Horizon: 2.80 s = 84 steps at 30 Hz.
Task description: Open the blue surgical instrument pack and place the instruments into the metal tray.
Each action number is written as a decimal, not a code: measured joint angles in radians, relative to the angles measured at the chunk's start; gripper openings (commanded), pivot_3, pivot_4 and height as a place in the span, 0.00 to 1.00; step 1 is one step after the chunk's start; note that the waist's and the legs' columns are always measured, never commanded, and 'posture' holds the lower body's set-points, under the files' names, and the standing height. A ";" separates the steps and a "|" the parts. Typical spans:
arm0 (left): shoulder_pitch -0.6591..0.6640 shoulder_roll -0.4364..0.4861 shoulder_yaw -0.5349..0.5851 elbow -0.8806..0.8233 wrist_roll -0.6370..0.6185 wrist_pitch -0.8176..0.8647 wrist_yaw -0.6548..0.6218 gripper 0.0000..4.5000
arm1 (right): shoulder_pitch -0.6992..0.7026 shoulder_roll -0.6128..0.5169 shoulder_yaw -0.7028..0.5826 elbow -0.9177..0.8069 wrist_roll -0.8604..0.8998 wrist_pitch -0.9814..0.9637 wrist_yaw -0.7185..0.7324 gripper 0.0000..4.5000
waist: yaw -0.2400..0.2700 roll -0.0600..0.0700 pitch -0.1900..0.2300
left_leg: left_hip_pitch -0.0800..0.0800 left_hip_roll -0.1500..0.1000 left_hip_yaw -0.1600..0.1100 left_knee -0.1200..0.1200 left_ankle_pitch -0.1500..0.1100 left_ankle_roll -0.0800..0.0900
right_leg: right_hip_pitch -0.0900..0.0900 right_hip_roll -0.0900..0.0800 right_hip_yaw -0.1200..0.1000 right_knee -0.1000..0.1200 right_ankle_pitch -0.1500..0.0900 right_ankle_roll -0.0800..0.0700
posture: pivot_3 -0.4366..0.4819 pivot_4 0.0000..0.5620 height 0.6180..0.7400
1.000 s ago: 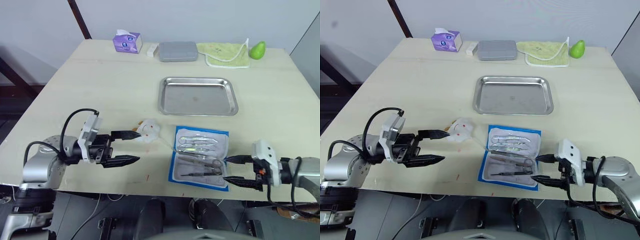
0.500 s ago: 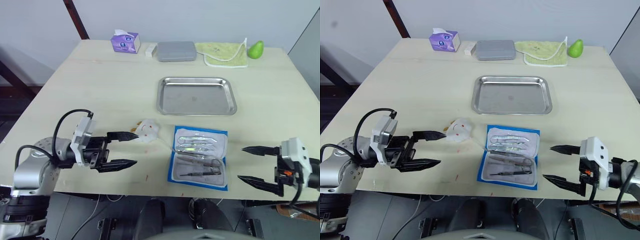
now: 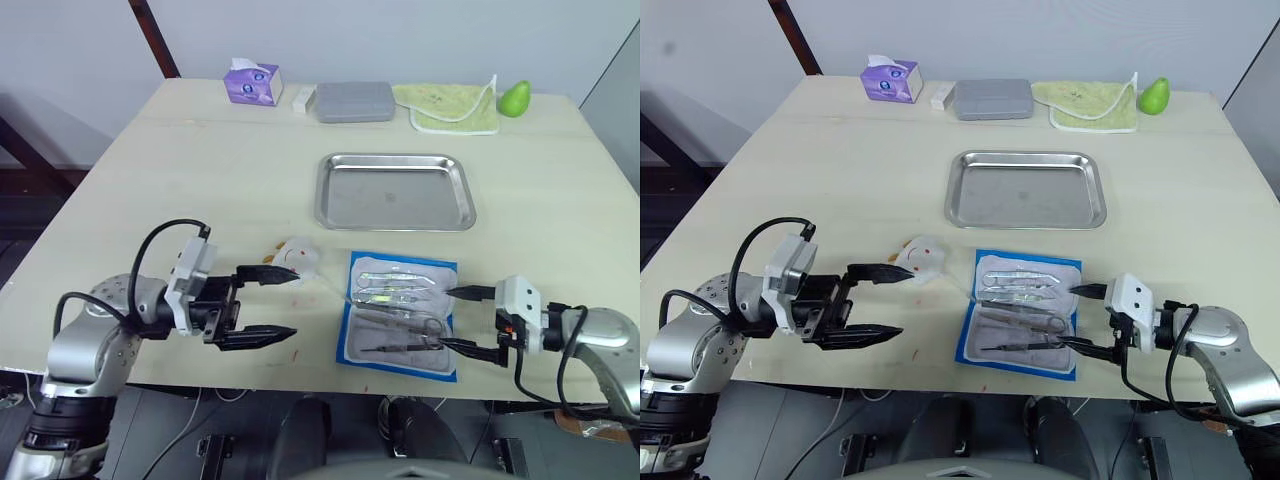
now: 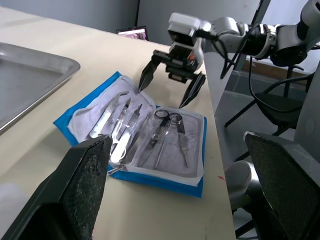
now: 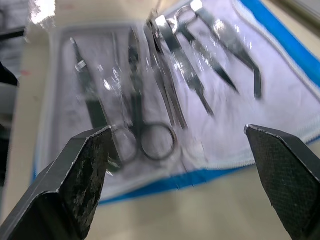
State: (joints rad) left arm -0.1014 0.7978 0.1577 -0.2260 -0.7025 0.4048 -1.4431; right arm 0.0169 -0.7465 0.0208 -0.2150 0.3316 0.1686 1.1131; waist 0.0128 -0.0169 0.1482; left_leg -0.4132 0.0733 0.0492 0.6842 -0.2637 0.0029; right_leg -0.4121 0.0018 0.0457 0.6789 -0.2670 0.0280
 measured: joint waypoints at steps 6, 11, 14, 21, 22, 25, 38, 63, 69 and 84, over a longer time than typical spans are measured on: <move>-0.001 0.000 -0.011 0.000 0.000 0.000 0.001 1.00 | -0.009 0.000 0.012 0.038 -0.016 -0.041 0.018 0.99 | 0.000 0.000 0.000 | 0.000 0.000 0.000 0.000 0.000 0.000 | 0.000 0.000 0.000 0.000 0.000 0.000 | 0.48 0.27 0.98; -0.003 0.000 -0.012 0.000 0.000 0.000 0.000 1.00 | -0.009 -0.008 0.012 0.039 -0.016 -0.043 0.029 0.99 | 0.000 0.000 0.000 | 0.000 0.000 0.000 0.000 0.000 0.000 | 0.000 0.000 0.000 0.000 0.000 0.000 | 0.48 0.27 0.98; -0.003 0.000 -0.012 0.000 0.000 0.000 -0.001 1.00 | -0.009 -0.019 0.011 0.039 -0.014 -0.044 0.042 0.99 | 0.000 0.000 0.000 | 0.000 0.000 0.000 0.000 0.000 0.000 | 0.000 0.000 0.000 0.000 0.000 0.000 | 0.48 0.27 0.98; -0.003 0.000 -0.012 0.000 0.000 0.000 -0.002 1.00 | -0.020 -0.023 0.017 0.041 -0.014 -0.043 0.076 0.99 | 0.000 0.000 0.000 | 0.000 0.000 0.000 0.000 0.000 0.000 | 0.000 0.000 0.000 0.000 0.000 0.000 | 0.48 0.27 0.98; -0.003 0.000 -0.012 0.000 0.000 0.000 -0.002 1.00 | -0.030 -0.022 0.023 0.045 -0.015 -0.043 0.079 0.99 | 0.000 0.000 0.000 | 0.000 0.000 0.000 0.000 0.000 0.000 | 0.000 0.000 0.000 0.000 0.000 0.000 | 0.48 0.27 0.98; -0.003 0.000 -0.013 -0.001 -0.001 0.000 -0.003 1.00 | -0.053 -0.021 0.042 0.069 -0.020 -0.043 0.080 0.99 | 0.000 0.000 0.000 | 0.000 0.000 0.000 0.000 0.000 0.000 | 0.000 0.000 0.000 0.000 0.000 0.000 | 0.48 0.27 0.98; -0.003 -0.002 -0.016 -0.001 0.000 -0.004 -0.004 1.00 | -0.066 0.021 0.067 0.128 -0.010 -0.030 0.081 0.99 | 0.000 0.000 0.000 | 0.000 0.000 0.000 0.000 0.000 0.000 | 0.000 0.000 0.000 0.000 0.000 0.000 | 0.48 0.27 0.98; -0.021 -0.006 -0.050 0.016 0.004 -0.023 -0.007 1.00 | -0.092 0.080 0.111 0.271 -0.015 -0.212 0.140 0.99 | -0.003 -0.003 -0.002 | 0.003 0.001 0.000 0.000 0.000 0.000 | 0.002 0.002 0.001 0.000 0.000 0.000 | 0.48 0.27 0.98; -0.022 -0.006 -0.050 0.017 0.004 -0.026 -0.015 1.00 | -0.094 0.080 0.112 0.273 -0.015 -0.216 0.145 0.99 | -0.002 -0.003 -0.002 | 0.003 0.001 0.000 0.000 0.000 0.000 | 0.002 0.001 0.001 0.000 0.000 -0.001 | 0.48 0.27 0.98; -0.097 -0.009 -0.084 0.045 0.079 -0.032 0.054 1.00 | -0.099 0.103 0.130 0.348 -0.016 -0.304 0.136 0.99 | -0.002 -0.012 -0.008 | 0.020 0.001 0.001 -0.006 0.000 0.000 | 0.015 0.002 0.002 -0.001 -0.003 -0.004 | 0.48 0.27 0.98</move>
State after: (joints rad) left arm -0.1979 0.7893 0.0739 -0.1812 -0.6238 0.3732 -1.3889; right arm -0.0816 -0.6433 0.1507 0.1335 0.3157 -0.1352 1.2487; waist 0.0108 -0.0294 0.1398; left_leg -0.3937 0.0742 0.0506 0.6782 -0.2638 0.0028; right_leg -0.3968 0.0034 0.0473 0.6777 -0.2697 0.0237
